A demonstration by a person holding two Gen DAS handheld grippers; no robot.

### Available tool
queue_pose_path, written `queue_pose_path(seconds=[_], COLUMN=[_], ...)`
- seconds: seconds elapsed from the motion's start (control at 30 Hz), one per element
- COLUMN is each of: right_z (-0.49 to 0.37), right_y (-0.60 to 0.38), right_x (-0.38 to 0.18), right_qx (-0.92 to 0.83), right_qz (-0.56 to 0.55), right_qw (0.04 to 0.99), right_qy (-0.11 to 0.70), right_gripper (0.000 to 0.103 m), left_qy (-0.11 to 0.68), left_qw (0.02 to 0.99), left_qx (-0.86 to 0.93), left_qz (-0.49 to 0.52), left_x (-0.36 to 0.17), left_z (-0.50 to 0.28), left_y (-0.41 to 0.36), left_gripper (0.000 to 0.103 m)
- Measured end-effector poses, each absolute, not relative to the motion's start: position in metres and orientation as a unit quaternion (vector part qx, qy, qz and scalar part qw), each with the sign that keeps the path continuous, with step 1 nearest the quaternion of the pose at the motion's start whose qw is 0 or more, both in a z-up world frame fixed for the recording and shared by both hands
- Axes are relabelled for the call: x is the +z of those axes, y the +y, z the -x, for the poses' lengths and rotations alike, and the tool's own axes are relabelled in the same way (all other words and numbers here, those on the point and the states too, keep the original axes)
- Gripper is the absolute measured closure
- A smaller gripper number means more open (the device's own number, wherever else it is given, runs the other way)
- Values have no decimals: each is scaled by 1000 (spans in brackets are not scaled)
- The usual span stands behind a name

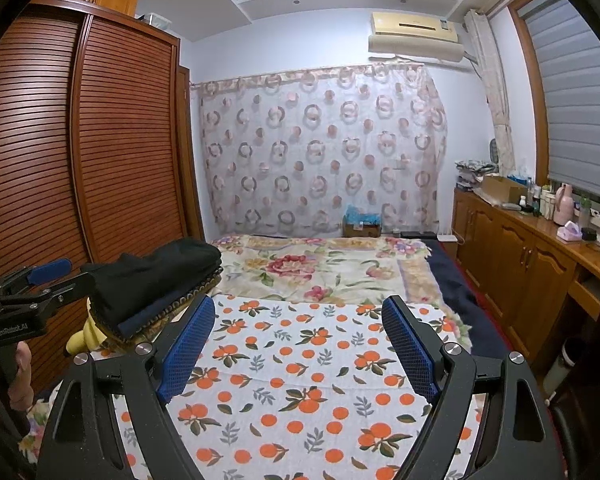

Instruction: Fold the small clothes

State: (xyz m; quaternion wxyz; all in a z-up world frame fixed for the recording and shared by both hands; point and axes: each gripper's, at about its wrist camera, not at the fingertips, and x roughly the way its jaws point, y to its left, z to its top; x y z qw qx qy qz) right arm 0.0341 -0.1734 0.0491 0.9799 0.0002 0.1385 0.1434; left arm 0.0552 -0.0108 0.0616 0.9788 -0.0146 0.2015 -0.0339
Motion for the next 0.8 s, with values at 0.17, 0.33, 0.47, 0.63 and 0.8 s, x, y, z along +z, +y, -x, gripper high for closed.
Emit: queue_pose_path(seconds=[0.17, 0.33, 0.47, 0.63, 0.8], right_z=[-35, -36, -37, -38, -38], right_y=[-176, -179, -183, -187, -189], right_x=[49, 48, 47, 48, 48], right_qx=[144, 145, 146, 147, 148], right_qz=[3, 4, 4, 5, 5], right_qw=[980, 979, 979, 979, 979], right_qy=[138, 140, 140, 140, 140], right_gripper=[16, 16, 16, 16, 16], left_qy=[203, 202, 202, 202, 202], left_qw=[979, 979, 979, 979, 979], left_qx=[-33, -33, -34, -33, -33], left_qz=[14, 15, 16, 15, 15], left_x=[61, 60, 60, 60, 60], left_z=[-55, -55, -56, -55, -56], left_y=[-9, -8, -7, -7, -6], left_gripper=[17, 17, 17, 17, 17])
